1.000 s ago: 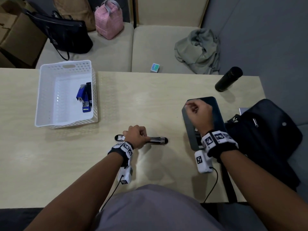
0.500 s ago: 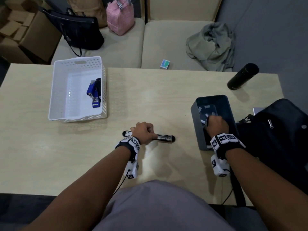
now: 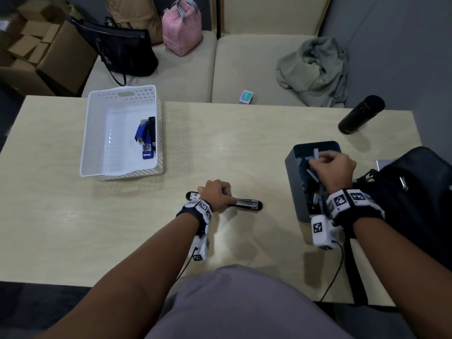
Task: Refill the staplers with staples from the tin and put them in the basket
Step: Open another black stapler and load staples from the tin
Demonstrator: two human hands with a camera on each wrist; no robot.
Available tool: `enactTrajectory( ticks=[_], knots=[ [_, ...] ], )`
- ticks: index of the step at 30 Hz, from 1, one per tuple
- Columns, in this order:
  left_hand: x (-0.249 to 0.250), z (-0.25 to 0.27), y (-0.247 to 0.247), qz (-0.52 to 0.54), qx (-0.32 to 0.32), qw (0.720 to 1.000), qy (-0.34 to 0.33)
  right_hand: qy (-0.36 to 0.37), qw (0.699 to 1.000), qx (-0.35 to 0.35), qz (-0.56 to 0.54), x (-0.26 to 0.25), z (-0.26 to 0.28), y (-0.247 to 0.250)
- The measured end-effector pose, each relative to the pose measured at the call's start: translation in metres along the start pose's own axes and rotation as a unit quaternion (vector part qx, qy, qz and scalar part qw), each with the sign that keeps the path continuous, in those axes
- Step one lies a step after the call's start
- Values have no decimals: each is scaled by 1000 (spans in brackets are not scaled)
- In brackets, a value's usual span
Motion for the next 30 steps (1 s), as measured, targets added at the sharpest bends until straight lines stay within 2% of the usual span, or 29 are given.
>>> enactTrajectory(
  ticks=[3, 5, 9, 12, 14, 17, 21, 25, 30],
  knots=[
    [1, -2, -1, -5, 4, 1000, -2, 87, 994, -12, -72, -33, -2, 4],
    [1, -2, -2, -4, 7, 1000, -4, 117, 987, -55, -91, -51, 0, -3],
    [-1, -2, -2, -4, 10, 1000, -5, 177, 967, -180, -21, -74, 29, -43],
    [-2, -3, -2, -7, 9, 1000, -4, 201, 931, -294, 79, -65, 56, -80],
    [-2, -3, -2, -7, 8, 1000, -3, 212, 907, -329, 158, -51, 70, -98],
    [-2, -3, -2, -12, 5, 1000, -4, 197, 892, -355, 200, -33, 86, -113],
    [-2, -3, -1, -21, 4, 1000, -3, 157, 901, -376, 149, -21, 93, -117],
    [-2, -3, -1, -27, 3, 1000, -2, 175, 901, -382, 114, -18, 98, -119],
    [-1, -3, -1, -32, 1, 999, -4, 223, 903, -347, 122, -17, 108, -119]
  ],
)
Point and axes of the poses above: each hand's wrist, its own z-axis away from the middle knuckle, its own y-axis out of the back of the hand, x = y × z, the point moved 4 cm from there along -z, towards the middle knuckle, and after that the axes turned 6 degrees about -y, right-handed, at the moved point
